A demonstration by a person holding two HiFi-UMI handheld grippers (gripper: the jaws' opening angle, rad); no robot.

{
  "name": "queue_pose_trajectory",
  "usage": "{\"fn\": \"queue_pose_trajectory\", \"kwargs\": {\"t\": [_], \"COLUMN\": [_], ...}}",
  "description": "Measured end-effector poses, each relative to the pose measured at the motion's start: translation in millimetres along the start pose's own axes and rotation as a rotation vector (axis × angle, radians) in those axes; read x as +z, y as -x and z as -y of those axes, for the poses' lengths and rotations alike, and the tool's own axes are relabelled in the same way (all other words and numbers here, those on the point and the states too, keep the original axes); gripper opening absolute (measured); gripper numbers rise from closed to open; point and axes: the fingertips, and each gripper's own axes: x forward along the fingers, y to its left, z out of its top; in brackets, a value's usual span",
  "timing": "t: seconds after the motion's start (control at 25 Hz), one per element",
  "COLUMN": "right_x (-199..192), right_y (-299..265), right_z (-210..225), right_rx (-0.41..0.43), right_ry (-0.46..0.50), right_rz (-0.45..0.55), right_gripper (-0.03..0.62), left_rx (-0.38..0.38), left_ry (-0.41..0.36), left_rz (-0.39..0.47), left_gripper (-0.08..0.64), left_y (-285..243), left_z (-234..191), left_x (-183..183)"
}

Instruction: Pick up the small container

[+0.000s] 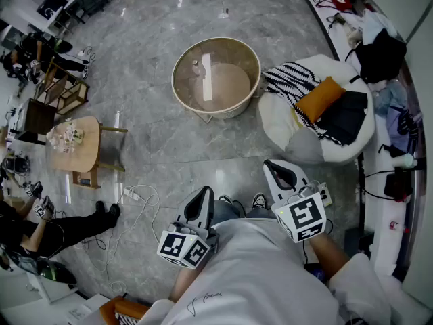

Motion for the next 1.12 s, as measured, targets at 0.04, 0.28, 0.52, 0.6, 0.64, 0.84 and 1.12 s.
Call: {"fn": "queue_pose_trajectory", "kwargs": {"t": [0.04,0.28,0.52,0.6,0.64,0.84,1.12], "right_x": [-3,-23,-26,-23,-21,-18,-17], "right_y": [8,43,43,43,44,43,37], "right_z": [-3,-31,-49,-54,-57,-65,-62], "right_rx": [-0.007,0.014,0.048,0.058,0.063,0.097,0.119], "right_ry": [0.000,-0.027,-0.012,0.003,0.011,0.015,-0.044], "right_rz": [-0.012,-0.064,-0.076,-0.073,-0.068,-0.047,-0.050], "right_gripper": [0.015,0.015,0.015,0.015,0.015,0.015,0.015], "left_rx": [-0.006,-0.046,-0.039,-0.033,-0.029,0.003,0.082], "left_ry": [-0.002,-0.017,-0.016,-0.017,-0.021,-0.041,-0.073], "left_rz": [-0.001,-0.010,0.000,0.001,0.000,0.001,-0.024], "left_gripper": [0.017,0.017,0.017,0.017,0.017,0.017,0.017], "left_y": [0,4,11,15,16,20,14], "left_z": [7,42,49,49,50,50,39], "left_x": [-2,-19,-25,-25,-25,-26,-27]}}
